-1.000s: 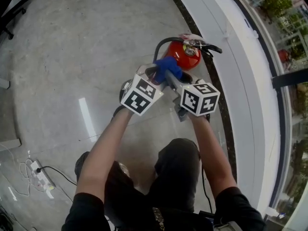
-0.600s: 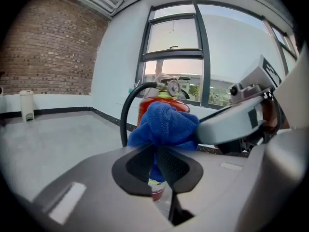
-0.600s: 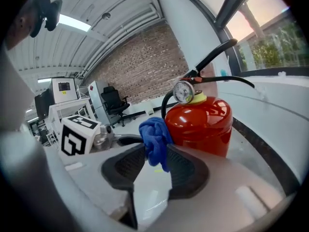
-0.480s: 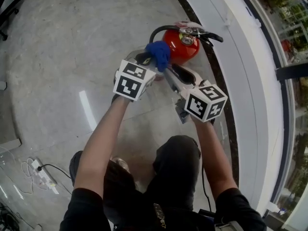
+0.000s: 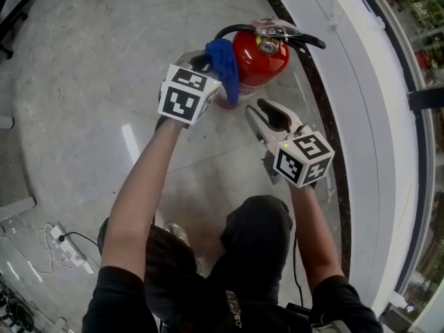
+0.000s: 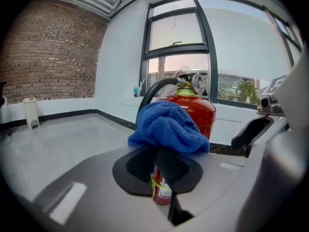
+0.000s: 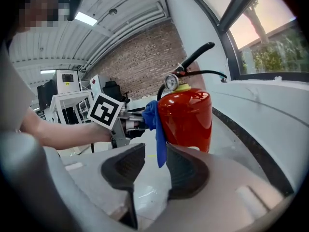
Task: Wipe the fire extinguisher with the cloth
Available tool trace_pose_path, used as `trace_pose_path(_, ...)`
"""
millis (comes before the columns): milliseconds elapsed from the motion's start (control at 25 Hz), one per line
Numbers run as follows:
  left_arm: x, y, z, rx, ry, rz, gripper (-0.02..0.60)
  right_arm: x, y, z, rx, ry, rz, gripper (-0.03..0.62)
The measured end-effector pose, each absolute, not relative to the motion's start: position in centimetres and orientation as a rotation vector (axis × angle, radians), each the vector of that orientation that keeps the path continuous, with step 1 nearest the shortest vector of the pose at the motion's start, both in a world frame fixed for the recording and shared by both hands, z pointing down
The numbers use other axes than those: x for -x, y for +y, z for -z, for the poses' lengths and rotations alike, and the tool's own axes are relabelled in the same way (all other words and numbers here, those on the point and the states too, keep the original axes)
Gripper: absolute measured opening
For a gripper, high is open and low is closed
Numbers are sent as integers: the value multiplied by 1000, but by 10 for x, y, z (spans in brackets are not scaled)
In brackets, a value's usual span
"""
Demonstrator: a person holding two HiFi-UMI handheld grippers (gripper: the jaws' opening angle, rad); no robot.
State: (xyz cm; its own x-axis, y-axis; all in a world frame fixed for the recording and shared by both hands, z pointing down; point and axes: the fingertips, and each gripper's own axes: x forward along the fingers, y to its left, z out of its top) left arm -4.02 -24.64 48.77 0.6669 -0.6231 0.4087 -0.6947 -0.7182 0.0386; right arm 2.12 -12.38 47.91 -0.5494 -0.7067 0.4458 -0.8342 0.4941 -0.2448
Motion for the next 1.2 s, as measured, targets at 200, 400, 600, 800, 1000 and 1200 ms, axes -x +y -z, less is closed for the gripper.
trace_pose_path(200,25,-211,-519,-2685,-955,-700,14,-27,-121,-493,-1295,-2454,-666,129)
trace_pose_path(400,3,-184,-526,-2649,-862,-719,14,-43,-115,-509,-1297,-2434,-668,129)
trace_pose_path(600,-31,-164,-523,-2640,-807,-735,14,-62,-119,-522,-1317,-2435,-671,129)
trace_pose_path(800,-61,-158,-521,-2602,-833,-744,15,-96,-137,-507,-1377,-2527,-641,129)
trace_pose_path(1000,-81,-158,-524,-2577,-845,-775,15,-118,-165,-496,-1361,-2609,-612,127)
trace_pose_path(1200,-66,-159,-531,-2565,-863,-777,15,-105,-179,-513,-1286,-2552,-555,65)
